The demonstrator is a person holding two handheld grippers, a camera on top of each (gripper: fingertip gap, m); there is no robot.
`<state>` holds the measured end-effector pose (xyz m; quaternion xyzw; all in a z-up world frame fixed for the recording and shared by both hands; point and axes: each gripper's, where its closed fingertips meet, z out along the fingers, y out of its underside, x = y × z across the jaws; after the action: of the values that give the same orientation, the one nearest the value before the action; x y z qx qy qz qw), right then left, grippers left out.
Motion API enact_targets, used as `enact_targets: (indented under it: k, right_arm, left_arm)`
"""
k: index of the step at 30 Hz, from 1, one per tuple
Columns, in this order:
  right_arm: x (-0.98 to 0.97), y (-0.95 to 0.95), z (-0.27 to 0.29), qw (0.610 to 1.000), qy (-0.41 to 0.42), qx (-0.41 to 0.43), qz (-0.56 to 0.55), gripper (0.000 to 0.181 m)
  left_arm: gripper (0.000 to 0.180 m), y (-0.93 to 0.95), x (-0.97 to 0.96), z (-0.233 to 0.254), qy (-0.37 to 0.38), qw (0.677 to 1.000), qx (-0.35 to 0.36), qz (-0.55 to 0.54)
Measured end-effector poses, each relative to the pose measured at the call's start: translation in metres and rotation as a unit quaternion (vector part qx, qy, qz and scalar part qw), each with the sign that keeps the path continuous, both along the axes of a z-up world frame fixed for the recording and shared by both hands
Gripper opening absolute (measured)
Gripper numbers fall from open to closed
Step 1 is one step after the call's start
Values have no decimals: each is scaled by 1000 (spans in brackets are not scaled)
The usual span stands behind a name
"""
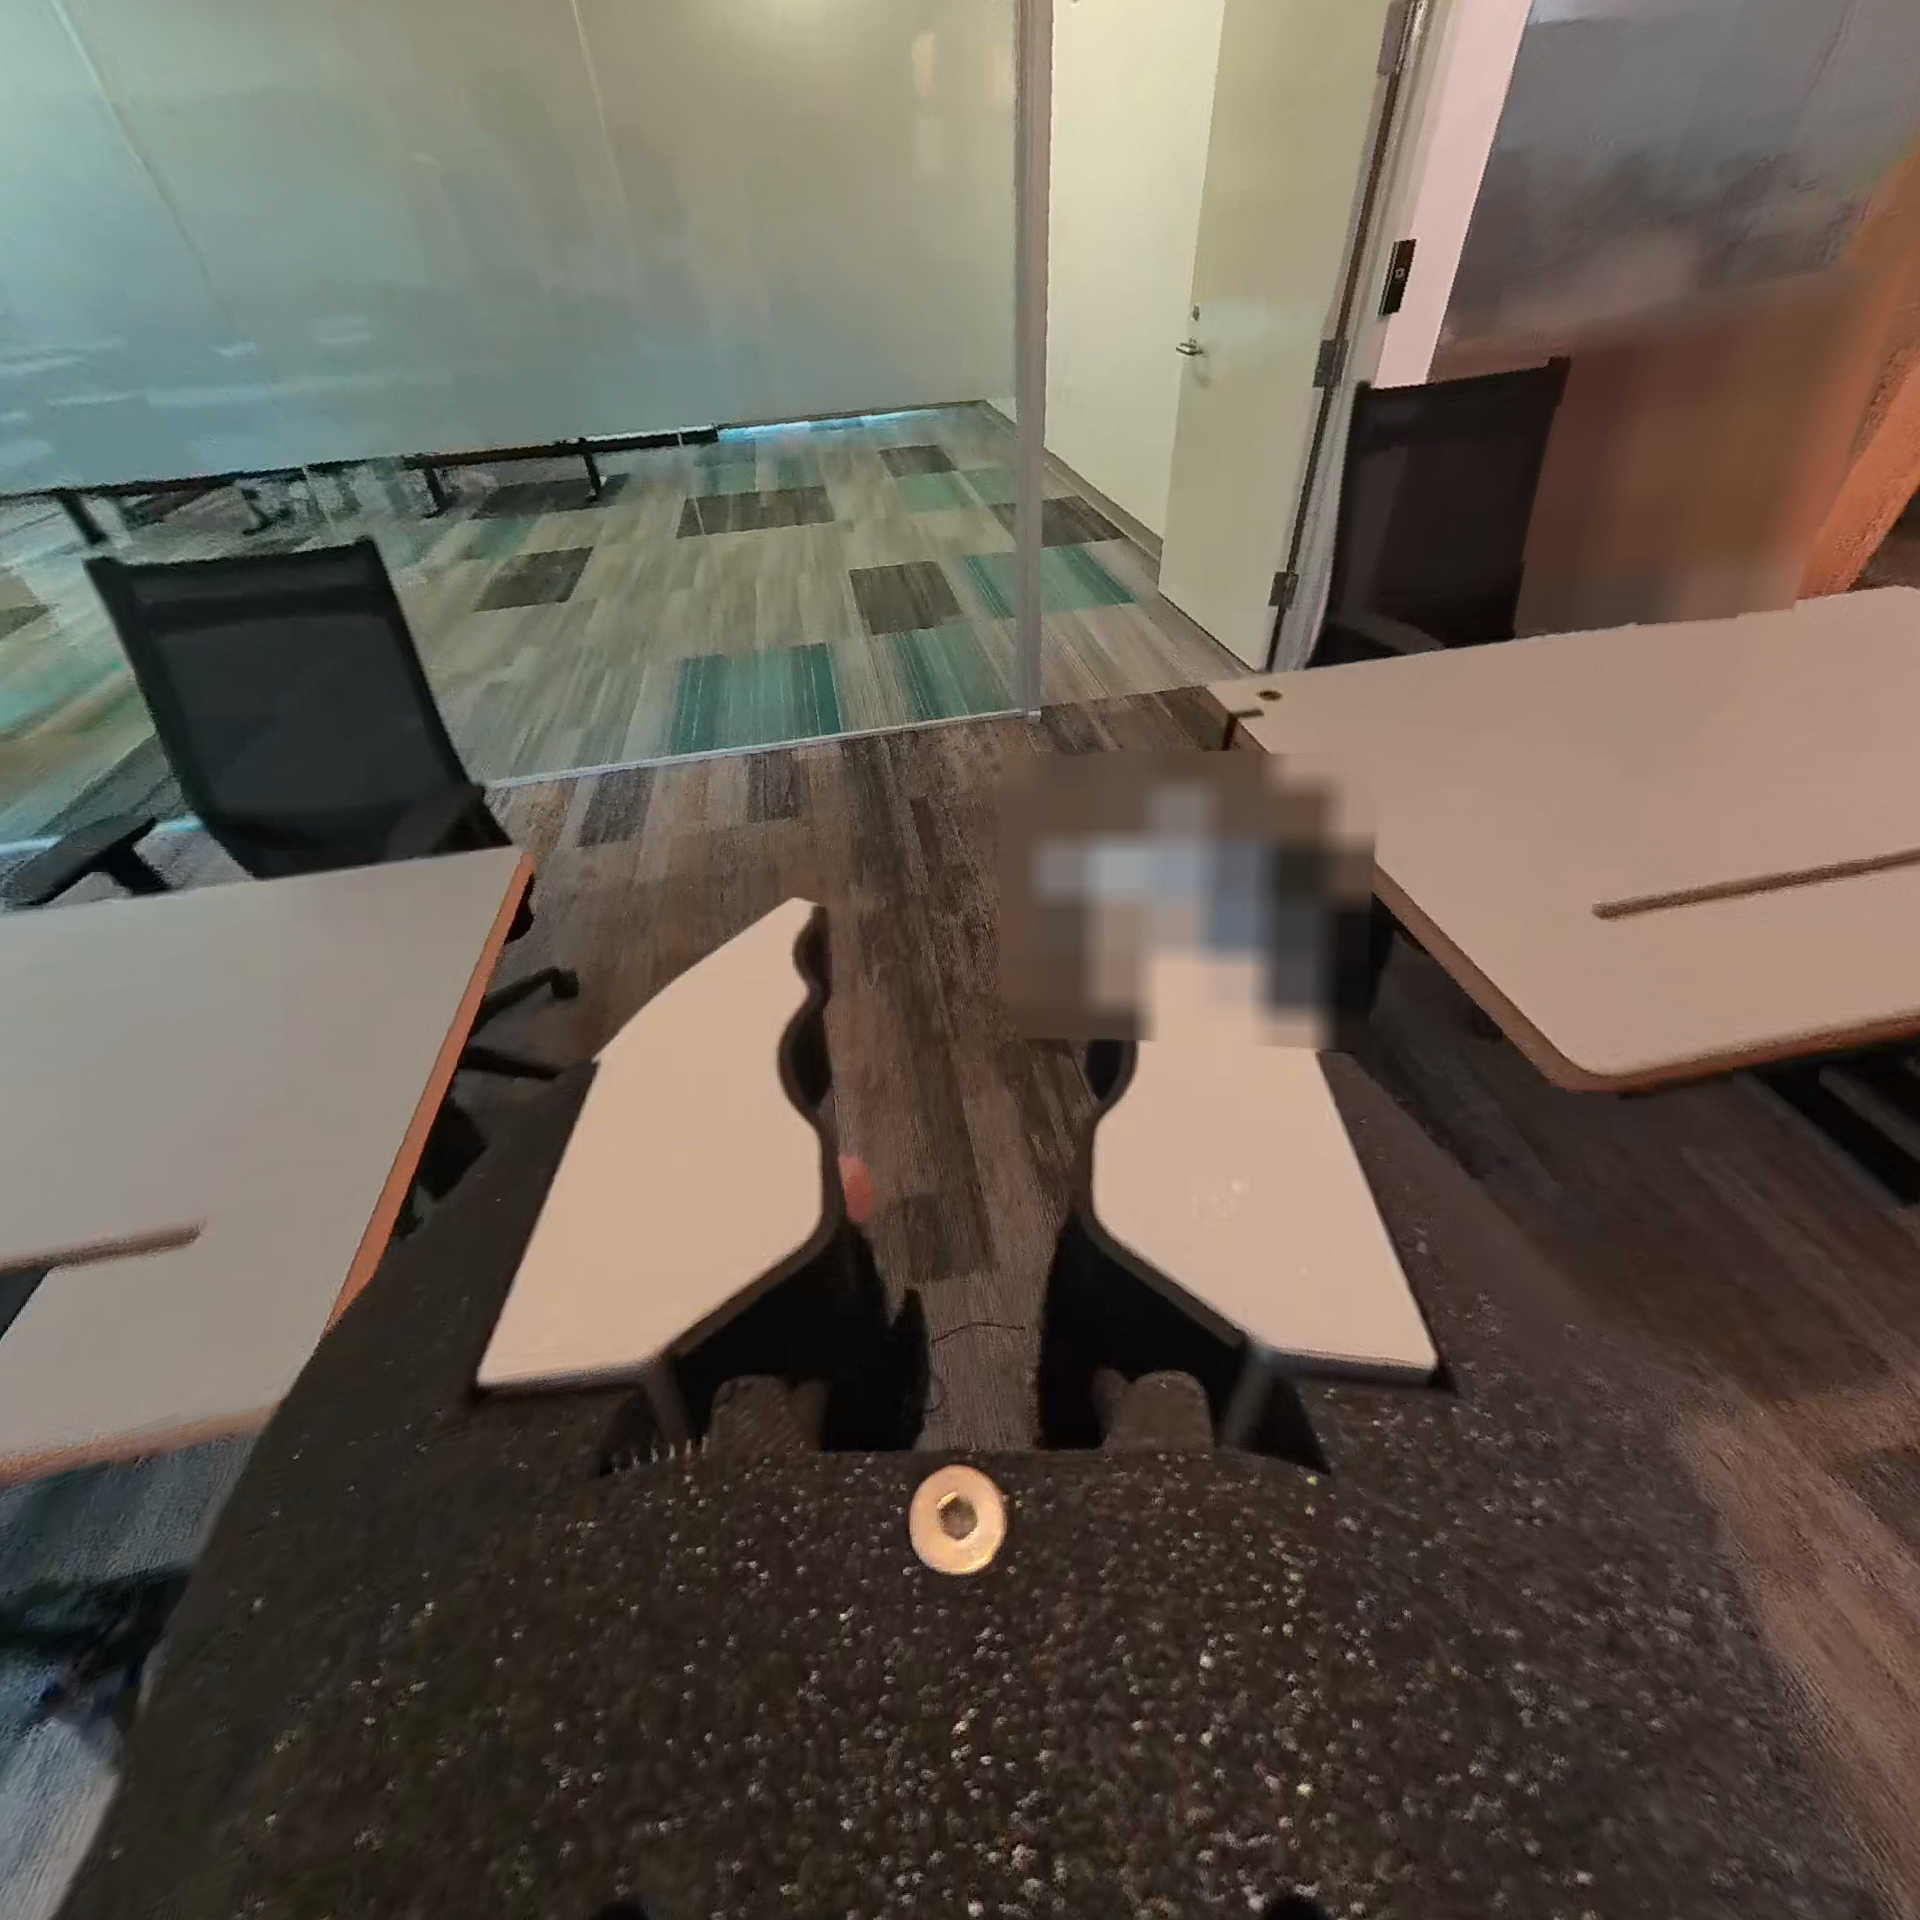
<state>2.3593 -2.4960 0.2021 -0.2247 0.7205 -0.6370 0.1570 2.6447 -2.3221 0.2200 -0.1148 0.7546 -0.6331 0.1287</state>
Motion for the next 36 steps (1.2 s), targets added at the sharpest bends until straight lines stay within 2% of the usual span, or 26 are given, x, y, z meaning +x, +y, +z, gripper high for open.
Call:
enact_targets:
  k: [5, 10, 16, 19, 22, 26, 31, 36]
  right_arm:
    - [102, -180, 1, 1000, -6, 4, 10, 76]
    - [206, -355, 18, 1000, 3, 0, 17, 84]
    - [332, -559, 4, 1000, -4, 1, 25, 99]
    - [378, -652, 1, 1000, -3, 9, -6, 109]
    - [414, -748, 5, 999, -12, 20, -44, 125]
    - [444, -875, 0, 996, -4, 24, -83, 134]
    - [472, -1057, -25, 992, -5, 22, -123, 144]
    - [493, -1238, -16, 989, -22, 43, -141, 143]
  left_arm:
    - [46, -165, 104, 5, -2, 1000, -5, 30]
    - [75, -325, 205, 18, -10, 999, 10, 32]
    - [83, -539, 328, 6, -34, 999, 1, 7]
    - [94, -656, 383, 4, -23, 1000, -2, -20]
    - [113, -779, 428, 11, -10, 999, 8, -51]
    - [124, -941, 468, 21, -9, 996, -3, -94]
    - [142, -1149, 502, 1, -9, 990, -4, -144]
    - [140, -1354, 512, 0, 12, 982, 6, -186]
